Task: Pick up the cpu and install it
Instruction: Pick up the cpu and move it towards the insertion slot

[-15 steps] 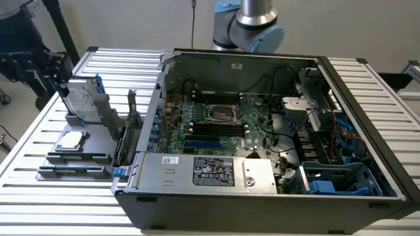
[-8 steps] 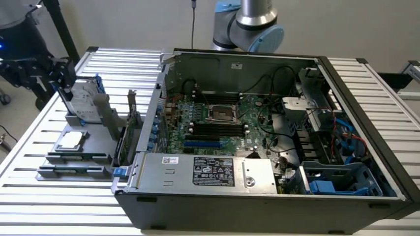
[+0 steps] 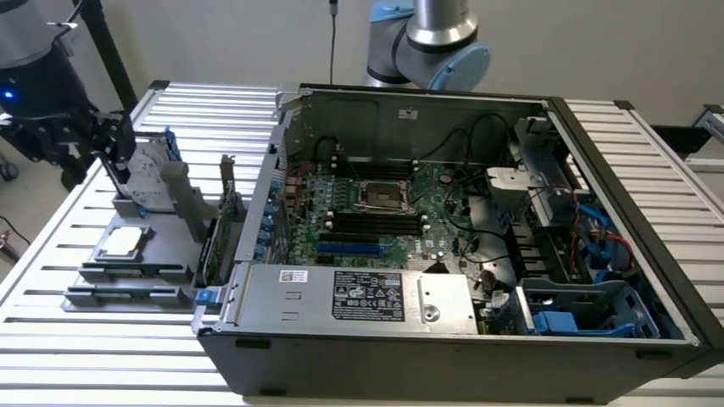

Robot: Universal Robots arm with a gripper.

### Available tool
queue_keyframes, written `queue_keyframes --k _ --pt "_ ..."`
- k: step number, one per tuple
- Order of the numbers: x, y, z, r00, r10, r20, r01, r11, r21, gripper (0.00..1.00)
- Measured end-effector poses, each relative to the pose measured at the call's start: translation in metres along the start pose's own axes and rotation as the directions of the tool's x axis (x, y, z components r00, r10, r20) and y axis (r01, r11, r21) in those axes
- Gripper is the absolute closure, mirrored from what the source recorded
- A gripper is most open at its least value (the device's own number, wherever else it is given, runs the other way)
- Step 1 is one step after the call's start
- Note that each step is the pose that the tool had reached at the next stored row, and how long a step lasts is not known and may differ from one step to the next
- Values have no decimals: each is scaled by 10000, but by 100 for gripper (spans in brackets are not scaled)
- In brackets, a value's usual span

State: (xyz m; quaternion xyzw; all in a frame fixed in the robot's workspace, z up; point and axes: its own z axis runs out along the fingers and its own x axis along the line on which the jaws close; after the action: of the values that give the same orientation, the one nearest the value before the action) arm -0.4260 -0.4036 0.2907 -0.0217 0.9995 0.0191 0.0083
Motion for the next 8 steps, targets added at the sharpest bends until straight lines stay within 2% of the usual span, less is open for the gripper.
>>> queue_keyframes --k 8 --pt "-1 -44 144 10000 -98 -4 98 10000 -1 38"
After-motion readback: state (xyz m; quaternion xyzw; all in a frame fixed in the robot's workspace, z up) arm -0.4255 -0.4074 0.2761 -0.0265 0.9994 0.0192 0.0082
